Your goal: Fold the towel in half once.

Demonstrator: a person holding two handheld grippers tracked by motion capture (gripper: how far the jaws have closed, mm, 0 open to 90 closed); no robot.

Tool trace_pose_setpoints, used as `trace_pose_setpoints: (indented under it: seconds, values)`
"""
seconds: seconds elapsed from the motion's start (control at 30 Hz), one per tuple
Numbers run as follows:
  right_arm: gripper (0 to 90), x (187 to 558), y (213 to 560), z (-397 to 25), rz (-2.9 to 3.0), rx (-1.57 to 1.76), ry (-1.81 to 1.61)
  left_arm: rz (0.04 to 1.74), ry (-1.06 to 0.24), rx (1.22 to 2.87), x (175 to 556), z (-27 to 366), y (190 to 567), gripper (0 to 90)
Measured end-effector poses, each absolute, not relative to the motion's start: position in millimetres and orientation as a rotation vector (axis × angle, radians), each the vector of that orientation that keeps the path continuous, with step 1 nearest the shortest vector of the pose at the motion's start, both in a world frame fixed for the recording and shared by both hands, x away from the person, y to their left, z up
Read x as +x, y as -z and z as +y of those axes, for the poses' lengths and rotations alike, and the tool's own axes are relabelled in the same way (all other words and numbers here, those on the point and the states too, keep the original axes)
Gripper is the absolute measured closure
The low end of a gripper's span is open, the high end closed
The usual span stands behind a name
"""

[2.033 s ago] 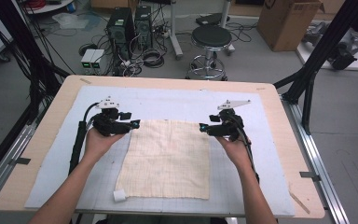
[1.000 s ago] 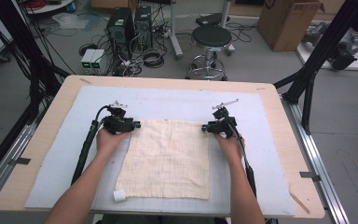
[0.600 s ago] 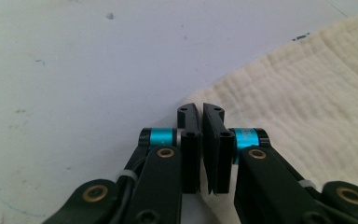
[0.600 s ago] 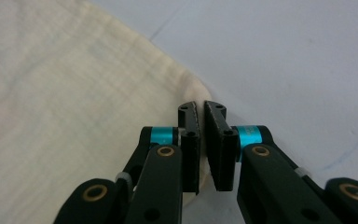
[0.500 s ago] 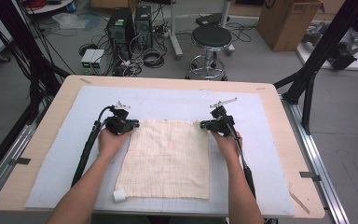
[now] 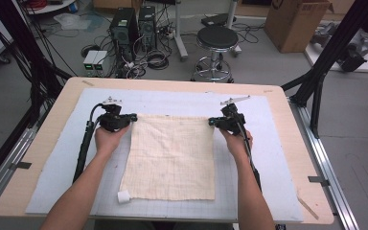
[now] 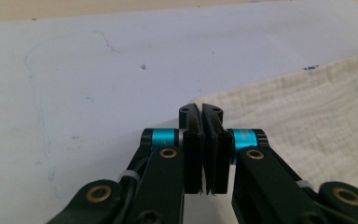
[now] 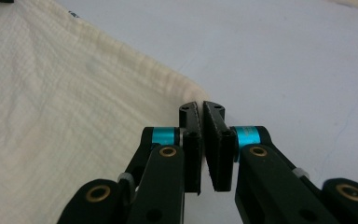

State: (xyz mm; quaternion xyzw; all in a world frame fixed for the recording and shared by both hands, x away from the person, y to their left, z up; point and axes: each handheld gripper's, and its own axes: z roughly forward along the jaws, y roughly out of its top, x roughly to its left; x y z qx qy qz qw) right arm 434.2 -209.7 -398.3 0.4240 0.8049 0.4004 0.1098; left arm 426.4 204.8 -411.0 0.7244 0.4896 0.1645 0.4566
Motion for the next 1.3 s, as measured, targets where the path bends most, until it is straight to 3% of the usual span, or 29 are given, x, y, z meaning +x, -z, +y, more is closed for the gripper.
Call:
trace_pose_setpoints:
  seconds: [0.2, 0.4, 1.3]
  values:
    - [86.1, 437.0, 384.4, -208.2, 2.336, 1.212, -1.216, 1.176, -0.395, 1.76, 429.1, 210.1, 395.5, 86.7]
    - [86.0, 432.6, 396.7, -212.8, 2.372, 1.277, -1.26, 1.164, -0.343, 1.817, 424.2, 209.8, 403.7, 86.7]
    - [86.0, 388.1, 373.1, -217.8, 2.444, 1.102, -1.44, 0.995, -0.277, 1.799, 369.1, 230.2, 399.2, 86.6]
